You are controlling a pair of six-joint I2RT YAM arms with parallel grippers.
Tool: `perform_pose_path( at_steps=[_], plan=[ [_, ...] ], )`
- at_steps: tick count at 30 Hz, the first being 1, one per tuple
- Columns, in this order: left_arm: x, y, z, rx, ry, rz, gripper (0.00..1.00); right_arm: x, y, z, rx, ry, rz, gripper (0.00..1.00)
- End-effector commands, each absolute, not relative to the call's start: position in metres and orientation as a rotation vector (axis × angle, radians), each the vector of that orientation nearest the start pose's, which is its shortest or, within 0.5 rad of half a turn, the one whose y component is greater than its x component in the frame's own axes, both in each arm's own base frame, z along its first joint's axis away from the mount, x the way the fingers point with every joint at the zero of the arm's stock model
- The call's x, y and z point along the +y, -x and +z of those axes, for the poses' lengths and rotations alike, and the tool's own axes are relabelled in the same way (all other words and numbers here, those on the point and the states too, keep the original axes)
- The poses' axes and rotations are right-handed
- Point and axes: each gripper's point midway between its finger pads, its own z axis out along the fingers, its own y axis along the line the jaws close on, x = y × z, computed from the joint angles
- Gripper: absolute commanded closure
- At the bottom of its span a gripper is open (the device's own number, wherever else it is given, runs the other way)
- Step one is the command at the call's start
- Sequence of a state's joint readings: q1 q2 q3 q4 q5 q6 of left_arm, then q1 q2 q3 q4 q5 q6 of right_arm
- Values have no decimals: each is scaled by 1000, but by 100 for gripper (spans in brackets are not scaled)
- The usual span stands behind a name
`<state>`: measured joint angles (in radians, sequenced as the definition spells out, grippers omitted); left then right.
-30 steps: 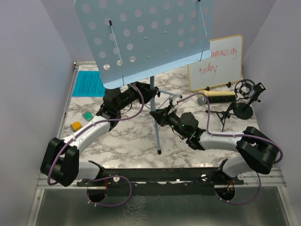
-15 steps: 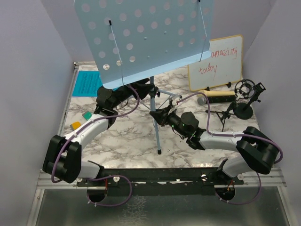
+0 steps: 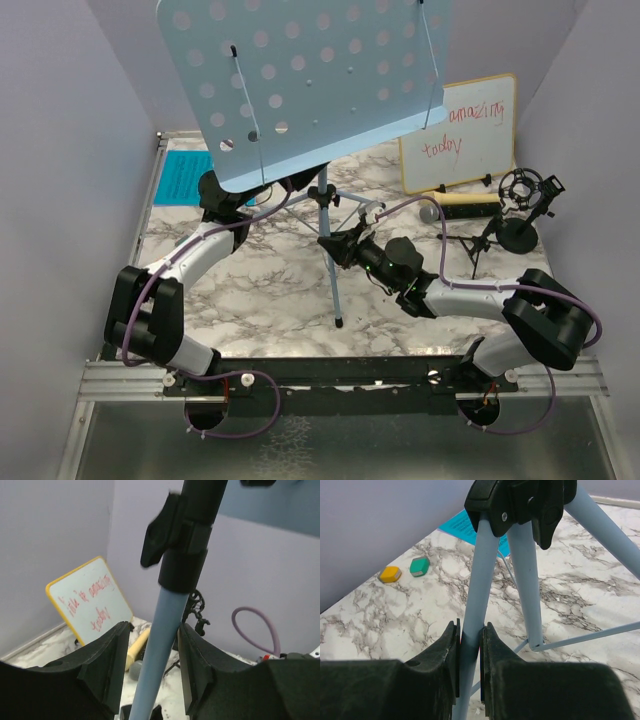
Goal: Pack up the instrument practice props
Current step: Close the music stand at the center of the board.
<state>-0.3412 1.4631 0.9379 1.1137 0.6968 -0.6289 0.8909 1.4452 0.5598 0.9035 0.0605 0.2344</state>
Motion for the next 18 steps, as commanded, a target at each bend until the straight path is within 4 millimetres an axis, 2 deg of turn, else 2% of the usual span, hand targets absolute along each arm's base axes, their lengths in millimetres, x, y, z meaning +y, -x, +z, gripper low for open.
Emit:
perform_pose_path(
  at_steps=[1, 4, 6, 12, 13, 18],
  plan=[
    [-265, -333, 420, 974, -596, -1256, 52, 341, -270, 190, 1488, 580, 804, 99],
    [-267, -330, 426, 959, -614, -1274, 54, 340, -270, 189, 1488, 582, 802, 99],
    [-267, -330, 429, 952, -616, -1279, 60, 340, -270, 190, 1486, 579, 802, 99],
    [-267, -325, 436, 943, -624, -1299, 97, 333, -272, 200, 1458, 548, 782, 99],
    [-268, -323, 437, 942, -628, -1303, 100, 331, -274, 203, 1449, 533, 775, 99],
    [-273, -312, 434, 951, -636, -1332, 100, 319, -277, 226, 1387, 464, 754, 99]
  ],
)
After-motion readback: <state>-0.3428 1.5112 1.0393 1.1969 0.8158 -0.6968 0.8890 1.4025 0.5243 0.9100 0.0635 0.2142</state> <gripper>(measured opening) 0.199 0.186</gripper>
